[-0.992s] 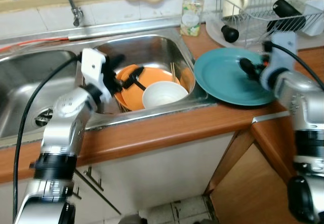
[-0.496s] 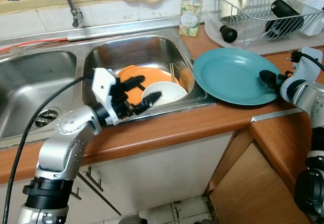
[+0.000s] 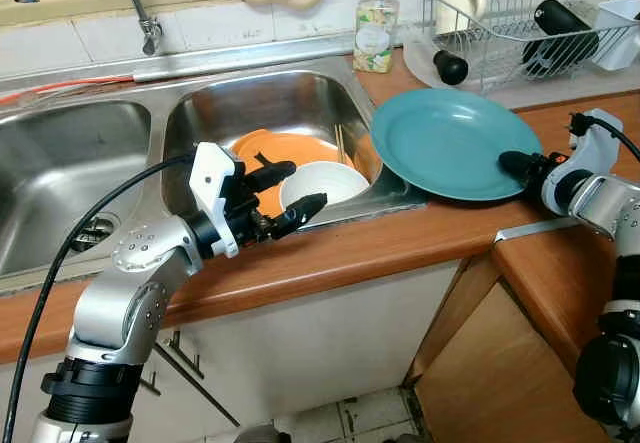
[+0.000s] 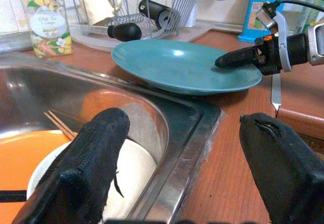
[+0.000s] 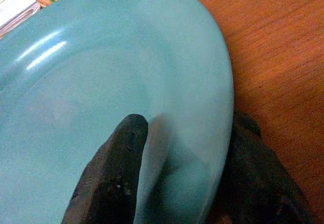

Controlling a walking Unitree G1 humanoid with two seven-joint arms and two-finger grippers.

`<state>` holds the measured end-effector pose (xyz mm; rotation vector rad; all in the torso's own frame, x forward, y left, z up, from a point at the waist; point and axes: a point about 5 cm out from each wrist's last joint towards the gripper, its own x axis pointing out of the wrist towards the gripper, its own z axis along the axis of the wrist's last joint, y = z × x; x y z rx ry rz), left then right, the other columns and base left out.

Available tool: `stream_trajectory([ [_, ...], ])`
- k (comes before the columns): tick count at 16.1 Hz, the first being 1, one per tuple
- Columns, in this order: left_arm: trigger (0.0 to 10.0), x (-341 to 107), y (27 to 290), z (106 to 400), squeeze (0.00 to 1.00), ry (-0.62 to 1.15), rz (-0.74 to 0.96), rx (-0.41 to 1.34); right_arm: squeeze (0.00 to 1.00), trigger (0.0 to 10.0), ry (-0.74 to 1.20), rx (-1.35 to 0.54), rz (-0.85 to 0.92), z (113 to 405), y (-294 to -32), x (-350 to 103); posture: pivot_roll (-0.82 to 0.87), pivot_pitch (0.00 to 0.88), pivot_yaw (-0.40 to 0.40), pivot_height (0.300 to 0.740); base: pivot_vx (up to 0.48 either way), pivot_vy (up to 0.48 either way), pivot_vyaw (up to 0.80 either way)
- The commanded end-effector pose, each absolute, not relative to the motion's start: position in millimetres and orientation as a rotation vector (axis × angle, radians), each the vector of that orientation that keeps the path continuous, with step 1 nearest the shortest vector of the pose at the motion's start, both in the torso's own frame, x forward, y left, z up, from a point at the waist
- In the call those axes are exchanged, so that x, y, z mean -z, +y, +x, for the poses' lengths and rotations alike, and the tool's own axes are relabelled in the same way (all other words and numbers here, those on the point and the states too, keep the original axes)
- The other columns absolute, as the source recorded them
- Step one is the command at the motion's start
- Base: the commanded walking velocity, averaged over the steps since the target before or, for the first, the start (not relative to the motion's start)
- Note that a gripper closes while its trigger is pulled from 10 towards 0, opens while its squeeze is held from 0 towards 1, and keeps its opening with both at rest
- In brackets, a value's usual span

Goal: Kitchen organization

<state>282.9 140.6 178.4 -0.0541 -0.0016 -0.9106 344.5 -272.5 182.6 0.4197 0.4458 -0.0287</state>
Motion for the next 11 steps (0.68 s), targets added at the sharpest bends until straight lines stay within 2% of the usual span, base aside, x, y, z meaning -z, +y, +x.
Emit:
stream_trajectory([
  [1,10.0,-181.1,140.1,280.6,0.0,-0.001,-0.035,0.92,0.0,0.0,0.46,-0.001,0.481,342.3,-269.2,-177.4,-0.03,0.0,0.081,0.74,0.0,0.0,0.0],
  [11,10.0,-179.5,143.5,284.4,0.0,0.026,-0.036,0.873,0.0,0.0,0.387,-0.102,0.645,343.2,-260.9,-194.1,-0.03,0.0,0.085,0.74,0.0,0.0,0.0],
])
